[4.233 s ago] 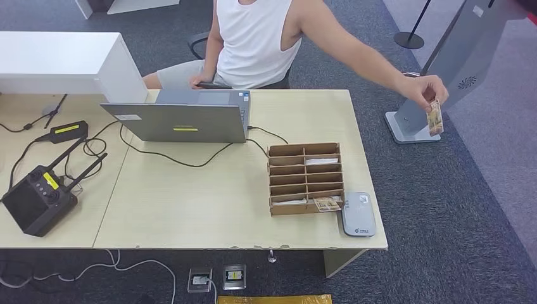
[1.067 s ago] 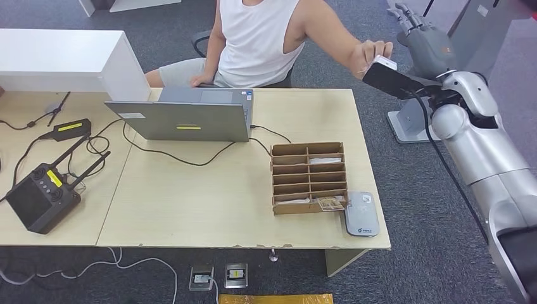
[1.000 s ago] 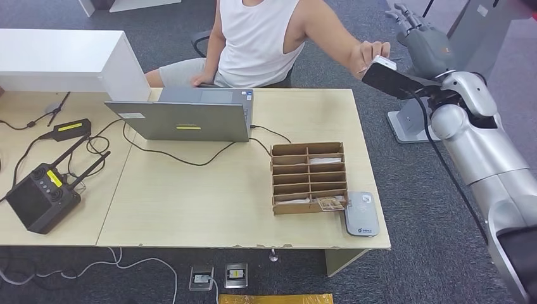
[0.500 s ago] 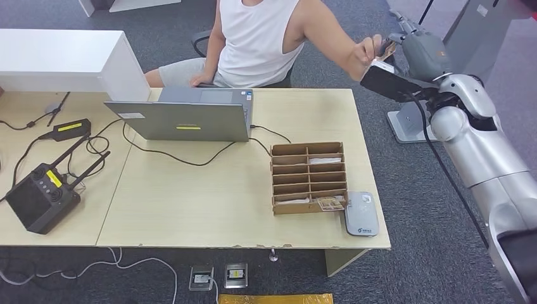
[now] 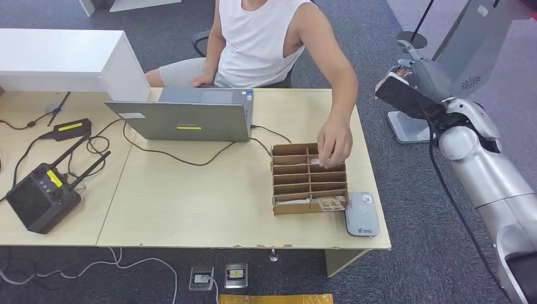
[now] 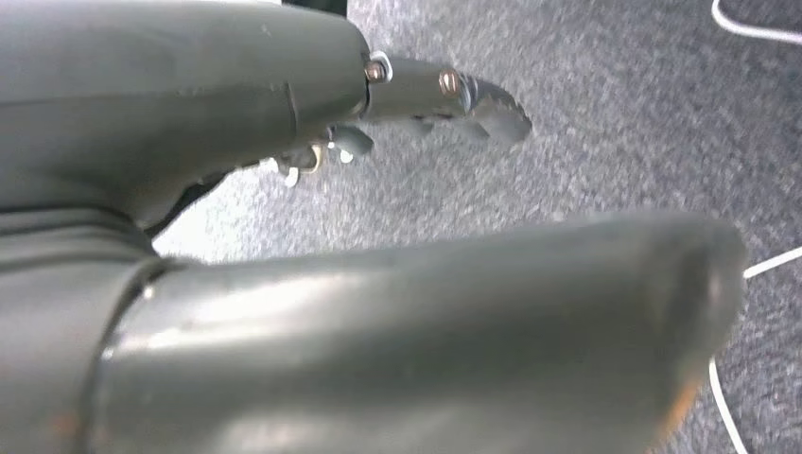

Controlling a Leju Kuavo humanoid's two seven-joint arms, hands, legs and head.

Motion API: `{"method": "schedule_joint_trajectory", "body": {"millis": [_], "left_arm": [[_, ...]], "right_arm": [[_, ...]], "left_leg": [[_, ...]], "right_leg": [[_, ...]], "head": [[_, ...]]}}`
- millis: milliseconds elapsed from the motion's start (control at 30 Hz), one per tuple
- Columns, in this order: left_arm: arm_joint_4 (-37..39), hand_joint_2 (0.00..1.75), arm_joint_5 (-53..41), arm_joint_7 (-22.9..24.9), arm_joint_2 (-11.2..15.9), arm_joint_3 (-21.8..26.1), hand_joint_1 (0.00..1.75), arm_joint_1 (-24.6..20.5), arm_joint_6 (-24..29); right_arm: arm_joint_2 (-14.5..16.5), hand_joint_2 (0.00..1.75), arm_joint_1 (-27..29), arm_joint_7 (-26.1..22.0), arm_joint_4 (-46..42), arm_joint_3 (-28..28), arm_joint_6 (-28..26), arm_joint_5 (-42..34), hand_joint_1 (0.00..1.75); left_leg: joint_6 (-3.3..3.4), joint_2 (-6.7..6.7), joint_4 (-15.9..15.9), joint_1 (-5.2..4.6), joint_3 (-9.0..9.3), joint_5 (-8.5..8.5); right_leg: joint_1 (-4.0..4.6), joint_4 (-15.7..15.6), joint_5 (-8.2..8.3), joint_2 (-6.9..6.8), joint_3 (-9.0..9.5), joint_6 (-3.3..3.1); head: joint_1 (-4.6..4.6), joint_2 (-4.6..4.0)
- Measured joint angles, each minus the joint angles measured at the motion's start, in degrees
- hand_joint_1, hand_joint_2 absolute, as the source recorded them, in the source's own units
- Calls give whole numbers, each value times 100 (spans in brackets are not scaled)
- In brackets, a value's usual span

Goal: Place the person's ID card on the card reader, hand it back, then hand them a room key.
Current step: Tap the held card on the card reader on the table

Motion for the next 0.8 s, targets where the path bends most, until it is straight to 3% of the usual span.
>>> {"method": "schedule_joint_trajectory", "body": {"millis": [200,333,400,800], "left_arm": [[0,0,36,-15,0,-1,0,30,16],[0,0,181,-55,2,-1,0,173,84],[0,0,197,-56,4,-1,0,194,85],[0,0,220,-56,-11,-1,0,201,128]], "right_arm": [[-62,175,177,36,-63,-94,37,-185,175],[-357,175,1421,170,-443,-832,291,-702,175],[-413,175,1784,196,-557,-1072,398,-732,175],[-446,175,2524,306,-923,-1537,581,-560,175]], "left_leg": [[-1,0,0,0,0,-2],[-2,0,-1,1,-1,-5],[-2,0,-1,1,-1,-5],[-2,0,-1,1,-1,-5]], "right_leg": [[0,0,0,1,0,0],[1,-1,-2,-1,0,0],[1,-1,-2,0,0,-1],[1,-1,-2,1,0,-1]], "head": [[1,0],[0,0],[-1,0],[0,0]]}}
